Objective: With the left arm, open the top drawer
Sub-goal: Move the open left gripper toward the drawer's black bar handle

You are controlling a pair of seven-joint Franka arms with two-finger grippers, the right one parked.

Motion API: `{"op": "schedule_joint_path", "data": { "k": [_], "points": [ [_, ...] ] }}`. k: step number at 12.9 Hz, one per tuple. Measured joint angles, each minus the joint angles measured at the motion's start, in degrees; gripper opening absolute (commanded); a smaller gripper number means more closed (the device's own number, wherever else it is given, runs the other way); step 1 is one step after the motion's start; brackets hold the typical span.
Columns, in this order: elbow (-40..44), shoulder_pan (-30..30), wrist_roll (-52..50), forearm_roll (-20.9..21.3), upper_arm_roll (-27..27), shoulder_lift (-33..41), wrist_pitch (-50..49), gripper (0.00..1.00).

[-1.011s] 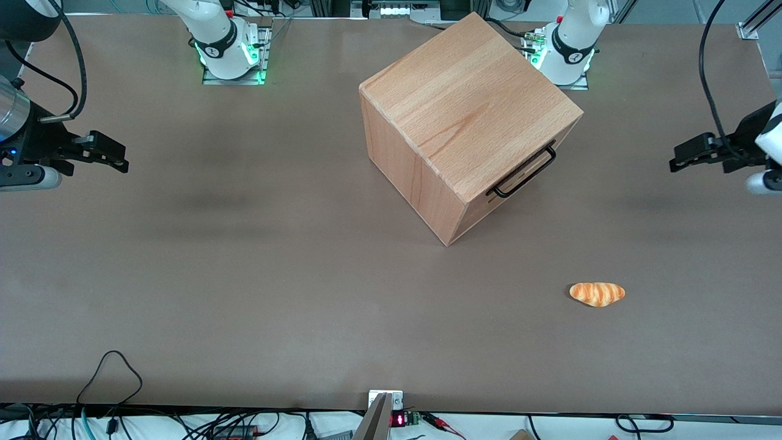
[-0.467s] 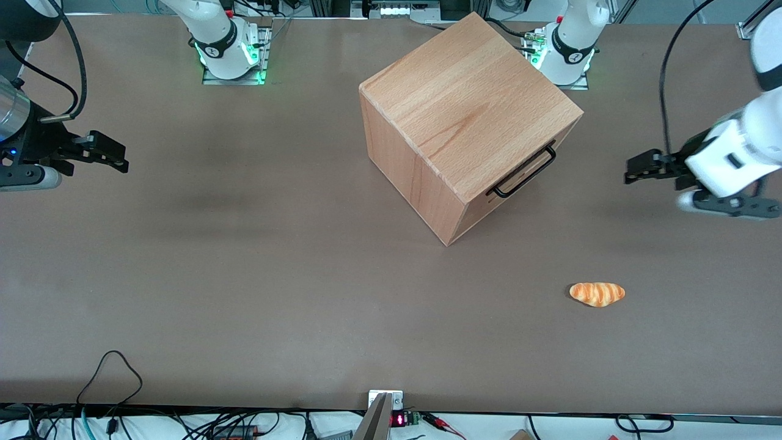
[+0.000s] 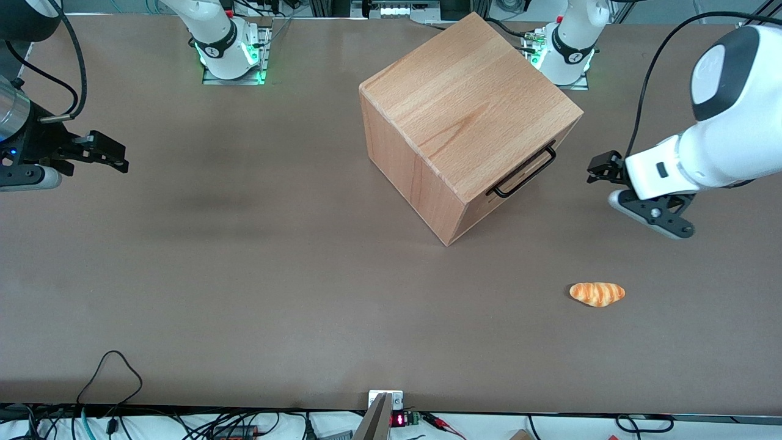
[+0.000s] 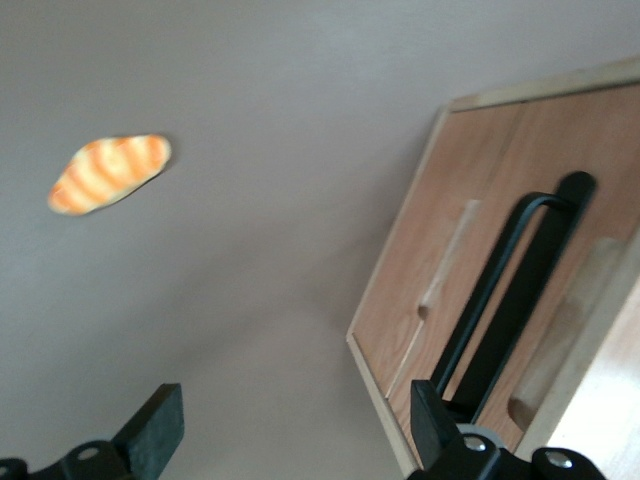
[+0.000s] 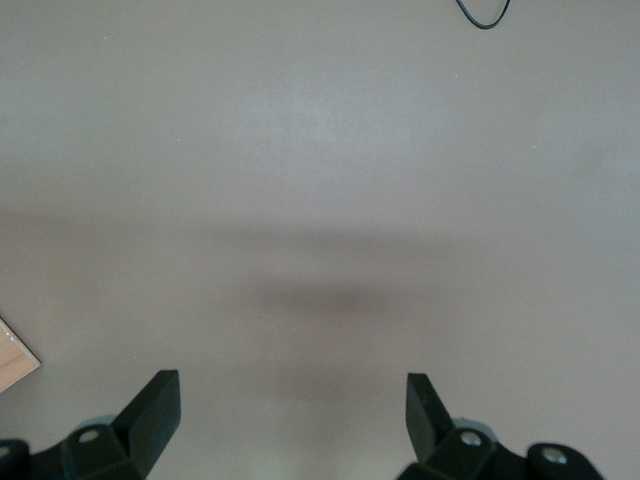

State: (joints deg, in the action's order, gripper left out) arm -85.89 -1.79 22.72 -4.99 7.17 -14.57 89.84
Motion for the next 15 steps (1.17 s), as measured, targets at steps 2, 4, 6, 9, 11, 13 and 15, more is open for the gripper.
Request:
{"op": "schedule_joint_path", "data": {
  "k": [2, 4, 6, 9, 11, 13, 15],
  "points": [
    [-1.91, 0.01, 7.08, -1.74, 0.27, -0.6, 1.88, 1.0],
    [-3.87, 0.04, 11.11, -3.54, 0.28, -0.8, 2.98, 1.0],
    [-5.82, 0.03, 12.98, -4.38, 0.55, -0.85, 4.48, 1.0],
    [-7.91, 0.03, 16.18, -5.3, 1.59, -0.92, 5.85, 1.0],
    [-9.04, 0.03, 17.34, -5.34, 2.12, -0.95, 6.22, 1.0],
    [-9.76, 0.02, 18.62, -5.41, 2.56, -0.98, 6.27, 1.0],
    [-10.59, 0.02, 19.87, -5.5, 2.85, -1.01, 6.33, 1.0]
  ]
}}
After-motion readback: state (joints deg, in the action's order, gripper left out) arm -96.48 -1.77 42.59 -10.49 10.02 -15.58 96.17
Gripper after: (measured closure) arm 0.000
